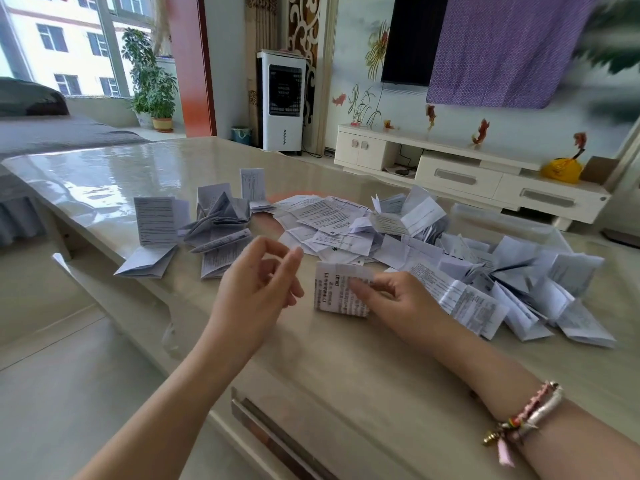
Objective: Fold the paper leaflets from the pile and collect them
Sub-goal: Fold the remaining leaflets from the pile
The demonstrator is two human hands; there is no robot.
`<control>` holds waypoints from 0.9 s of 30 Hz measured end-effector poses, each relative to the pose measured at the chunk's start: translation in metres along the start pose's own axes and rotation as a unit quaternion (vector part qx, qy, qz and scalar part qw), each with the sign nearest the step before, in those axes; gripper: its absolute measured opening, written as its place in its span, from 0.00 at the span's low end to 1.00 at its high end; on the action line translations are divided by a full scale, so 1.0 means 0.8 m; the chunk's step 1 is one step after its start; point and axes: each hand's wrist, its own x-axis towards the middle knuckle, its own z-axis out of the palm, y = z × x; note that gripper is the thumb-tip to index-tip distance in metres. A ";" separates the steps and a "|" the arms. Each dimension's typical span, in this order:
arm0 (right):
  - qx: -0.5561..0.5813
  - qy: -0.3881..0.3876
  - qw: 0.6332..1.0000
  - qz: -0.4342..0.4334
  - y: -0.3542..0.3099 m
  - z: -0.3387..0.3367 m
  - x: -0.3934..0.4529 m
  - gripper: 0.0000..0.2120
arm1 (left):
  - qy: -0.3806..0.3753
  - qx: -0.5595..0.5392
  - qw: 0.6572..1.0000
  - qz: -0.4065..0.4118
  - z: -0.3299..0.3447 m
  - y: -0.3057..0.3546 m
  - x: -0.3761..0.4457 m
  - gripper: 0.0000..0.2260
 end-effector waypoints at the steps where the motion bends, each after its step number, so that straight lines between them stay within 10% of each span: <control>1: 0.014 0.004 1.000 0.017 0.002 0.000 0.003 0.14 | -0.022 0.036 0.999 0.035 0.002 -0.004 -0.001 0.11; 5: -0.078 0.036 0.996 0.031 0.015 0.003 0.012 0.27 | -0.117 0.243 0.951 0.153 0.011 -0.028 -0.002 0.07; 8: -0.260 0.056 0.964 0.000 0.017 0.004 0.013 0.18 | -0.166 0.336 0.912 0.166 0.012 -0.039 -0.001 0.18; 27: -0.473 0.008 0.854 -0.217 -0.004 0.008 -0.008 0.14 | -0.143 0.387 0.887 0.207 0.004 -0.031 0.009 0.11</control>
